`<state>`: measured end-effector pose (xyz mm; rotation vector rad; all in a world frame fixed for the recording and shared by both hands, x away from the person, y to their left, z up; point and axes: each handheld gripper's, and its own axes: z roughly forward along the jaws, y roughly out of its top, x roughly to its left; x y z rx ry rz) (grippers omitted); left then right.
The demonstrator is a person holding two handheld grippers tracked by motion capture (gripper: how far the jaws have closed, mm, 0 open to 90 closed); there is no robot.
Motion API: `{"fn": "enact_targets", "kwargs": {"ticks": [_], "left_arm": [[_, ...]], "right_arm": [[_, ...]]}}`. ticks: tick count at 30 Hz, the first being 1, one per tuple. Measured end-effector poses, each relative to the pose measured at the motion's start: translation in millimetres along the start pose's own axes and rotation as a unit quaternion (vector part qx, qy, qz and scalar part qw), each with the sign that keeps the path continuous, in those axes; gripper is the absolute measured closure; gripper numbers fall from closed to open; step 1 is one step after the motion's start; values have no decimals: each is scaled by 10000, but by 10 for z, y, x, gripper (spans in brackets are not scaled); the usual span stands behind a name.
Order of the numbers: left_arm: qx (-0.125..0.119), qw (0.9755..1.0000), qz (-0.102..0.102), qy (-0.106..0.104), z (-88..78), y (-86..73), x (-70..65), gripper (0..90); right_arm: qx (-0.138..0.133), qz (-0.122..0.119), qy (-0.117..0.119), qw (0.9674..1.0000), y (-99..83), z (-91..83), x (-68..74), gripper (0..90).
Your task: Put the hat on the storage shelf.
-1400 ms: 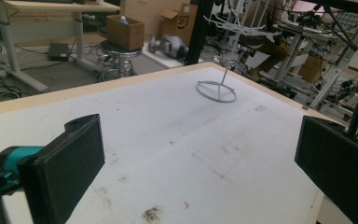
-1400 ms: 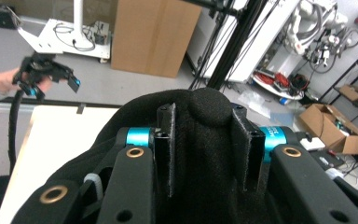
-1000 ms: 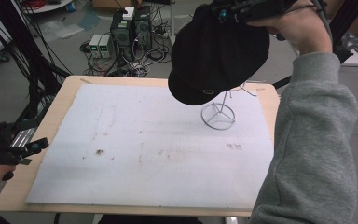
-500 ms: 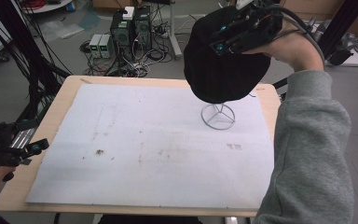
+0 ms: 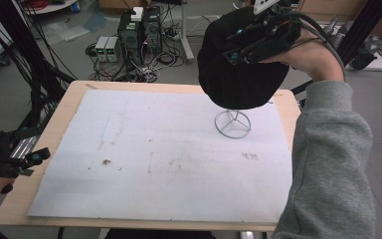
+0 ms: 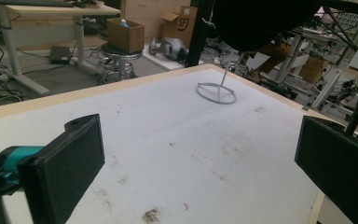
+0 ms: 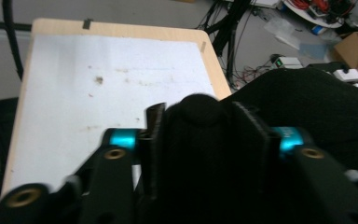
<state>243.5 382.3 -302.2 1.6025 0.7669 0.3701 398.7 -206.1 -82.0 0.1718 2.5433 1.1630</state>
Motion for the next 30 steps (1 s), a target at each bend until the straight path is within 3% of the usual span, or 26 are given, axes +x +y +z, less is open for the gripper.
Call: {"fn": "enact_targets", "kwargs": {"ticks": [4, 5, 9, 12, 16, 19, 30], "left_arm": [[-48, 10000, -68, 43, -32, -11, 38, 18], [-55, 10000, -63, 42, -38, -9, 41, 18], [-72, 10000, -18, 17, -53, 0, 34, 18], [-141, 9999, 36, -24, -63, 15, 18, 18], [-168, 9998, 57, -78, -71, 29, -2, 18], [-183, 9997, 95, -102, -77, 47, -28, 18], [-180, 9990, 300, -270, -32, 91, -162, 18]], "right_arm": [[11, -19, -12, 10000, 6, 15, 8, 440], [-45, 18, -26, 10000, 14, 8, 11, 359], [-207, 215, -172, 9994, 23, -33, 2, 213], [-251, 306, -332, 9987, 26, -67, 26, 149], [-371, 324, -435, 9978, 22, -115, 71, 134], [-624, 371, -502, 9961, -14, -188, 129, 125], [-1063, 371, -240, 9934, -189, -307, 447, 116]]}}
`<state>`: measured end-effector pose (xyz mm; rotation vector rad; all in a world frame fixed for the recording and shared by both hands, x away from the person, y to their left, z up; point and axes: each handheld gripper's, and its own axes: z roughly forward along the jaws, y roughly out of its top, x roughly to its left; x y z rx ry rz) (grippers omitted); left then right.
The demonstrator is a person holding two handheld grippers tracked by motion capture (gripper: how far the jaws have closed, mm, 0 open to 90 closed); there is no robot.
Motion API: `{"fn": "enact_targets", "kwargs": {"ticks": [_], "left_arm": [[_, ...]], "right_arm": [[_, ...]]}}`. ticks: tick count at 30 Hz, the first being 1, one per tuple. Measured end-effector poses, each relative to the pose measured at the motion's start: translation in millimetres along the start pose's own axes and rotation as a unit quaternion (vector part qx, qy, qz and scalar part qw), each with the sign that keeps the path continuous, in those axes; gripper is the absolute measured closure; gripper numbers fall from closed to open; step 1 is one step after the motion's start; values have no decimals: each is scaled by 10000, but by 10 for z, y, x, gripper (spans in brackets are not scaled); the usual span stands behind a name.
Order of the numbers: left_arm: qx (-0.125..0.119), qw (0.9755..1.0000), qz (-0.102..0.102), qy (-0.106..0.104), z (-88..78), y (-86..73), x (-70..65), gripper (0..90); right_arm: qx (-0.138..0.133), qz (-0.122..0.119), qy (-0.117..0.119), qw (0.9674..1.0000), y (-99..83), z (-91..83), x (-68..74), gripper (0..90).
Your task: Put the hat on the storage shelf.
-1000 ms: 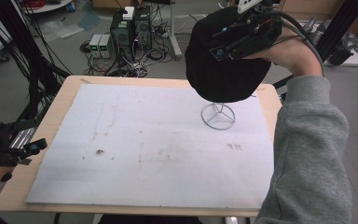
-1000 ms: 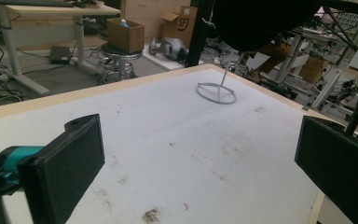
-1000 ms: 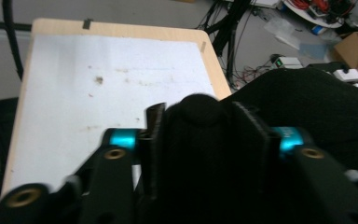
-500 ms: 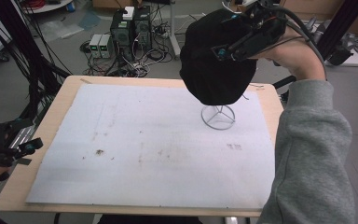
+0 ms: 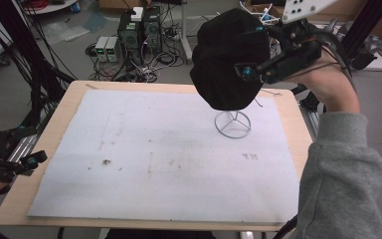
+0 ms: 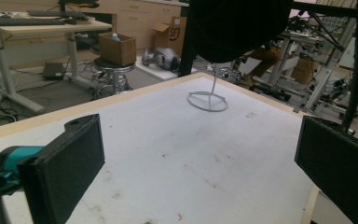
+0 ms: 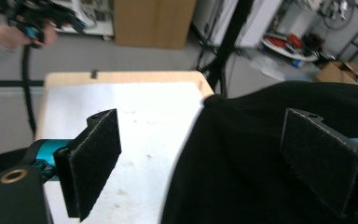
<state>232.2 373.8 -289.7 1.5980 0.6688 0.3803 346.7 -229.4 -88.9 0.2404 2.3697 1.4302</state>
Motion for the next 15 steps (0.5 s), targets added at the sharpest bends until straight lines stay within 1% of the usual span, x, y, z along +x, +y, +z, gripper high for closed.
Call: {"fn": "enact_targets", "kwargs": {"ticks": [1, 2, 3, 4, 6, 8, 9, 10, 11, 15], "left_arm": [[18, 10000, 20, -28, 17, 1, -15, 17], [48, 10000, 42, -55, 38, 2, -32, 17], [48, 10000, 42, -55, 38, 2, -32, 18], [59, 9999, 59, -81, 54, 4, -45, 18], [70, 9999, 74, -110, 79, 9, -61, 18], [65, 9998, 91, -137, 99, 16, -67, 18], [61, 9998, 92, -146, 116, 20, -71, 18], [65, 9998, 97, -165, 131, 21, -74, 17], [65, 9998, 97, -165, 131, 21, -74, 18], [56, 9997, 105, -220, 173, 31, -71, 18]], "right_arm": [[-53, -8, 10, 10000, -25, -19, 31, 116], [-154, 14, 7, 9999, -90, -62, 103, 116], [-154, 14, 7, 9999, -90, -62, 103, 116], [-197, 39, 60, 9998, -147, -88, 161, 116], [-266, 62, 64, 9996, -213, -109, 229, 117], [-269, 83, 79, 9996, -238, -116, 256, 116], [-296, 94, 98, 9995, -272, -120, 294, 116], [-297, 48, 111, 9995, -349, -121, 366, 116], [-260, 89, 114, 9996, -377, -125, 397, 116], [-297, 215, 79, 9993, -545, -132, 512, 116]]}}
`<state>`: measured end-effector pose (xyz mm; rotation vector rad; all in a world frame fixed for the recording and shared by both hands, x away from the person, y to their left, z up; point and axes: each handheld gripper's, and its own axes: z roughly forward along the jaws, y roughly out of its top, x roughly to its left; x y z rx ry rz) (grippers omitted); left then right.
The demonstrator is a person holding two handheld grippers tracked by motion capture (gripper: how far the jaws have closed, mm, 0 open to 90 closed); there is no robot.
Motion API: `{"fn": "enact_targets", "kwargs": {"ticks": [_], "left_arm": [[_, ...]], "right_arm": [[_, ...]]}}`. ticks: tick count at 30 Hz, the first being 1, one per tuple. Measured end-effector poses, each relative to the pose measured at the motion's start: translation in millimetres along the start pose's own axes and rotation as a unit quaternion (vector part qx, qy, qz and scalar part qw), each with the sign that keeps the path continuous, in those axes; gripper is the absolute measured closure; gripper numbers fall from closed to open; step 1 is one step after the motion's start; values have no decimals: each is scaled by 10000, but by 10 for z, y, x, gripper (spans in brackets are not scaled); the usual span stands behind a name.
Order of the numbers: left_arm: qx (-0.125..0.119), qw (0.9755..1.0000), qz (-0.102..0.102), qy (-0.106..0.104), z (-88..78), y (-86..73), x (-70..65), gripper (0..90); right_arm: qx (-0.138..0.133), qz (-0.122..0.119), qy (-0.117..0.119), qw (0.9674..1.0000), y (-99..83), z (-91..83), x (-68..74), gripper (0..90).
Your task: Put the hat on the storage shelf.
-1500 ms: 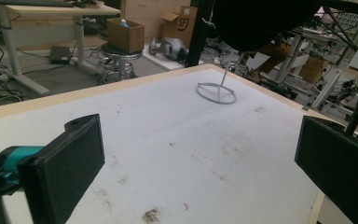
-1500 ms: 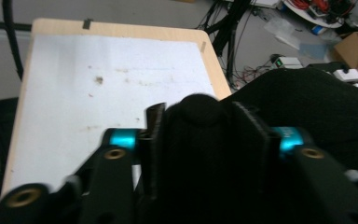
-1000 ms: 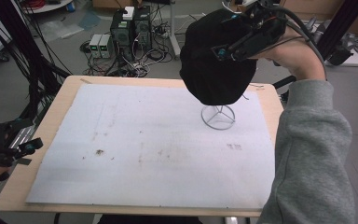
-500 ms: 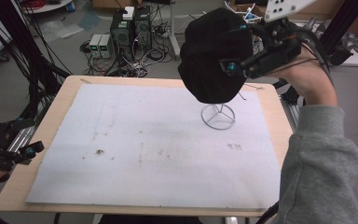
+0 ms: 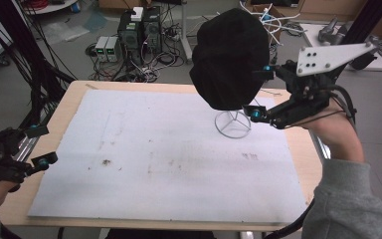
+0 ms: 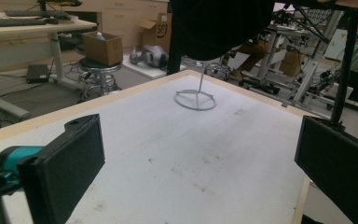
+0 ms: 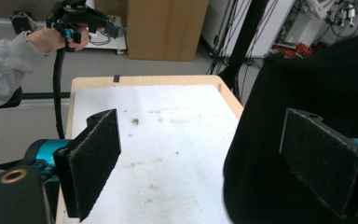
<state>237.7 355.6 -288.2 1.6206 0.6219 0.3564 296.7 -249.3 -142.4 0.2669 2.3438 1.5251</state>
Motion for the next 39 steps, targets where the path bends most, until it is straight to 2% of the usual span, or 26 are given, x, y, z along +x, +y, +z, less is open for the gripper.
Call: {"fn": "enact_targets", "kwargs": {"ticks": [1, 5, 6, 9, 12, 13, 16, 18, 19, 20, 21, 25, 28, 33, 37, 39], "left_arm": [[-11, 10000, -4, -14, 13, 3, 3, 18], [-28, 10000, 16, -59, 62, 18, 10, 18], [-26, 10000, 35, -66, 74, 23, 11, 18], [-48, 9999, 68, -104, 107, 40, 10, 17], [-74, 9998, 96, -132, 142, 50, 15, 17], [-68, 9998, 125, -153, 162, 46, 21, 18], [-48, 9997, 147, -172, 184, 30, 22, 18], [7, 9997, 147, -175, 202, 13, 25, 18], [30, 9998, 130, -175, 213, 4, 26, 17], [30, 9998, 130, -175, 213, 4, 26, 17], [33, 9997, 131, -178, 220, 0, 23, 18], [40, 9997, 150, -184, 221, 0, 3, 18], [24, 9997, 153, -177, 212, 3, -12, 18], [6, 9996, 176, -213, 206, 4, -27, 18], [23, 9994, 209, -257, 209, 5, -32, 18], [30, 9994, 229, -271, 213, 4, -38, 18]], "right_arm": [[0, 0, 0, 10000, 0, 0, 0, 116], [-78, 16, 4, 10000, -224, -18, 122, 117], [-78, 16, 4, 10000, -224, -18, 122, 117], [-179, 1, -195, 9996, -414, -41, 216, 116], [-172, -7, -282, 9995, -502, -32, 249, 117], [-185, 24, -357, 9992, -615, -24, 278, 117], [-329, 145, -401, 9985, -716, -18, 297, 117], [-451, 309, -466, 9974, -811, -10, 300, 117], [-495, 409, -578, 9963, -886, 0, 305, 117], [-495, 409, -578, 9963, -886, 0, 305, 117], [-633, 493, -638, 9947, -957, 5, 313, 116], [-818, 634, -627, 9926, -1037, 10, 336, 116], [-987, 749, -603, 9905, -1168, 5, 373, 116], [-1114, 793, -508, 9893, -1300, -9, 436, 116], [-1175, 806, -462, 9887, -1338, -24, 466, 116], [-1317, 843, -419, 9868, -1372, -41, 483, 116]]}}
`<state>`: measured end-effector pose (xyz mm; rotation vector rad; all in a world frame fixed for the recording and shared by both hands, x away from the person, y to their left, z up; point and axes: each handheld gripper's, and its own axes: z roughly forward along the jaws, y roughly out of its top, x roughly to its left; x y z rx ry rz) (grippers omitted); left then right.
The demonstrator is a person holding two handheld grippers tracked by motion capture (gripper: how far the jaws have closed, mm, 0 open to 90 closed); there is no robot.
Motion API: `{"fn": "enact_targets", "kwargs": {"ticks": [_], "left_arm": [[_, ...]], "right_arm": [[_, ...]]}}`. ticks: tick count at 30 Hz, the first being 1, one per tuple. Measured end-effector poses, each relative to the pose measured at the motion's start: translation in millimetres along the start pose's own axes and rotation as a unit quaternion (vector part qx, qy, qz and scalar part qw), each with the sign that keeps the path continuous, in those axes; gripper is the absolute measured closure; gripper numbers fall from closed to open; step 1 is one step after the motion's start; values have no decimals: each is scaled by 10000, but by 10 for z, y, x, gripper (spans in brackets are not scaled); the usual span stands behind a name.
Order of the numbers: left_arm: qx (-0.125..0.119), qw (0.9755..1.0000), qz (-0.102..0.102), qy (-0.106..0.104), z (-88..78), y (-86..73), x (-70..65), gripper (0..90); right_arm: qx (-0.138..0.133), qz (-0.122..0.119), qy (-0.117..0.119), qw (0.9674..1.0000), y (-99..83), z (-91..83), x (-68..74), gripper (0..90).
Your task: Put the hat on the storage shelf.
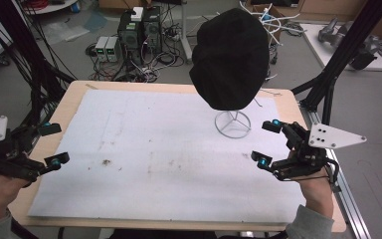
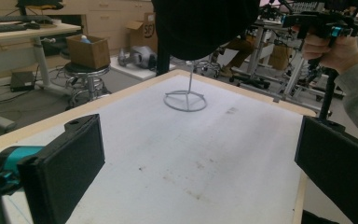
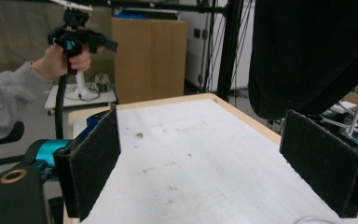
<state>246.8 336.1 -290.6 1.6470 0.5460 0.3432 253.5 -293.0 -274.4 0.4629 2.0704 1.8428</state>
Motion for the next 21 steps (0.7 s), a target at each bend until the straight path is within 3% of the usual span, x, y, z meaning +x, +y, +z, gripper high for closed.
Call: {"fn": "enact_targets", "kwargs": {"ticks": [3, 7, 15, 21], "left_arm": [[24, 10000, 24, -11, 11, -1, -3, 18], [41, 10000, 24, -48, 38, -1, -17, 18], [112, 9999, 79, -103, 85, 0, -69, 18], [172, 9997, 85, -139, 98, -7, -96, 18]], "right_arm": [[2, 105, 135, 9999, -21, -4, -4, 116], [290, 339, 174, 9989, -48, 21, -22, 116], [-25, 406, 179, 9990, -71, -99, -41, 116], [-108, 368, 155, 9991, -60, -129, -35, 116]]}}
